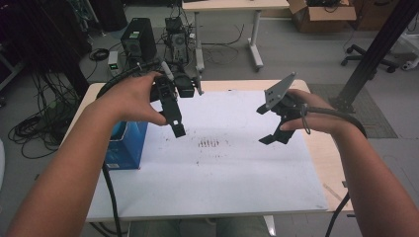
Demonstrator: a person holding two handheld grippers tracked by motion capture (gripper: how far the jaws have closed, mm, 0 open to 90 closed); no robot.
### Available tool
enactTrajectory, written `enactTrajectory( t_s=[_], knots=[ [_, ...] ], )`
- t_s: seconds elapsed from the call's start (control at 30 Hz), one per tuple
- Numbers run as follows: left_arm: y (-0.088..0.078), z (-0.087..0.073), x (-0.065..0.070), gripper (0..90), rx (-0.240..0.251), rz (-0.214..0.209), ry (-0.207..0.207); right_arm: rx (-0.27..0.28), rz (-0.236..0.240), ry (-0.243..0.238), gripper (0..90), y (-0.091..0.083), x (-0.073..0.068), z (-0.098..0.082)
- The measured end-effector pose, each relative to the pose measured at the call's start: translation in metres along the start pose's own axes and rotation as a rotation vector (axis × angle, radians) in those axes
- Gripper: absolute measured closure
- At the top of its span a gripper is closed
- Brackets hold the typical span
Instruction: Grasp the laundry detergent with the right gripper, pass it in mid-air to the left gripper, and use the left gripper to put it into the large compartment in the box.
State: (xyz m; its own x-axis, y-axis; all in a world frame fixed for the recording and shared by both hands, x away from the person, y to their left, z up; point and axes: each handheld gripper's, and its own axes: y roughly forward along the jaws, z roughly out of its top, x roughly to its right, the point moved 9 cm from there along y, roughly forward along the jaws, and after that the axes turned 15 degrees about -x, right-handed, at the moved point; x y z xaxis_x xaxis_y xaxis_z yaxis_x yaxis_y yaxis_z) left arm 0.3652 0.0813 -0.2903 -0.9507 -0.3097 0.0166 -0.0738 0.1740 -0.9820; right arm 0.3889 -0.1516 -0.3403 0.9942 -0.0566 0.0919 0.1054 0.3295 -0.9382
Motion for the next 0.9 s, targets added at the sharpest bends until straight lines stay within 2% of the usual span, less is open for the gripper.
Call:
enactTrajectory(
  t_s=[0.13, 0.5, 0.73, 0.9],
  knots=[
    [0.011, -0.001, -0.001, 0.3, -0.036, 0.003, 0.038, -0.036, 0.013, -0.009, 2.9, 0.006, 0.002, 0.001],
    [0.028, 0.007, -0.004, 0.3, -0.062, 0.01, 0.106, -0.099, 0.051, -0.026, 3.0, 0.019, 0.005, -0.006],
    [0.031, 0.013, -0.004, 0.3, -0.079, 0.026, 0.118, -0.127, 0.065, -0.037, 3.2, 0.025, 0.003, -0.009],
    [0.031, 0.012, -0.004, 0.3, -0.079, 0.018, 0.105, -0.125, 0.068, -0.043, 3.3, 0.025, 0.002, -0.007]
  ],
)
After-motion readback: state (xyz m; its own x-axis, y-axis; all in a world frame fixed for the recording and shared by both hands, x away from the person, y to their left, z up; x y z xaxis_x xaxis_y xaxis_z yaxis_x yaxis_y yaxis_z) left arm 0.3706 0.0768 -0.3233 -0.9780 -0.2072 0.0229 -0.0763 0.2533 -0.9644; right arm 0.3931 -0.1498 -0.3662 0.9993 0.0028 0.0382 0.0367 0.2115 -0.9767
